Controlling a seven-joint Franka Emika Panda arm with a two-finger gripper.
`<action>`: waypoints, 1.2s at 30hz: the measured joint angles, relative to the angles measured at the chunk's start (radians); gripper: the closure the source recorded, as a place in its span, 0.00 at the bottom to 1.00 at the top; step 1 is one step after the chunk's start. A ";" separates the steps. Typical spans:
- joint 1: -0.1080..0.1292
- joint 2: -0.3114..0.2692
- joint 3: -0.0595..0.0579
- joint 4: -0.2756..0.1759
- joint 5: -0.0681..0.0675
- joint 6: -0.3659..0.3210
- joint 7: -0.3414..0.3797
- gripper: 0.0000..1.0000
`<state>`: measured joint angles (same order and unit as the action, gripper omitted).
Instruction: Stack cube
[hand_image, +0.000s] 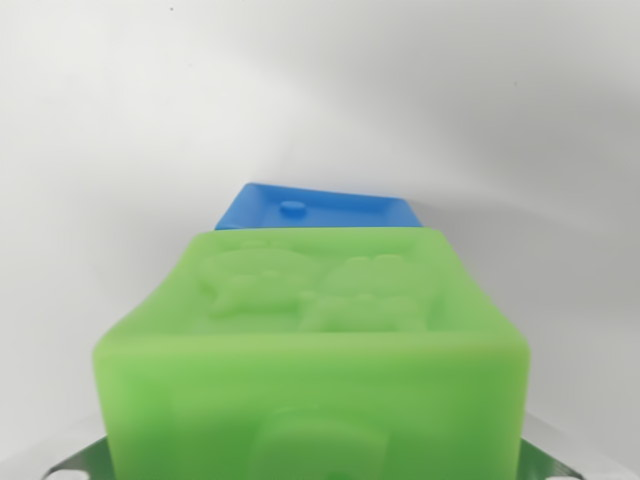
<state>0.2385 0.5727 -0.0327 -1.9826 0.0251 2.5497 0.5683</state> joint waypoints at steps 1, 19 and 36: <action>0.000 0.002 0.000 0.000 0.000 0.001 0.000 1.00; -0.001 0.007 0.001 0.001 0.000 0.006 0.000 0.00; -0.001 0.007 0.001 0.002 0.000 0.006 0.000 0.00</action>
<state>0.2379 0.5792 -0.0320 -1.9810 0.0256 2.5557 0.5680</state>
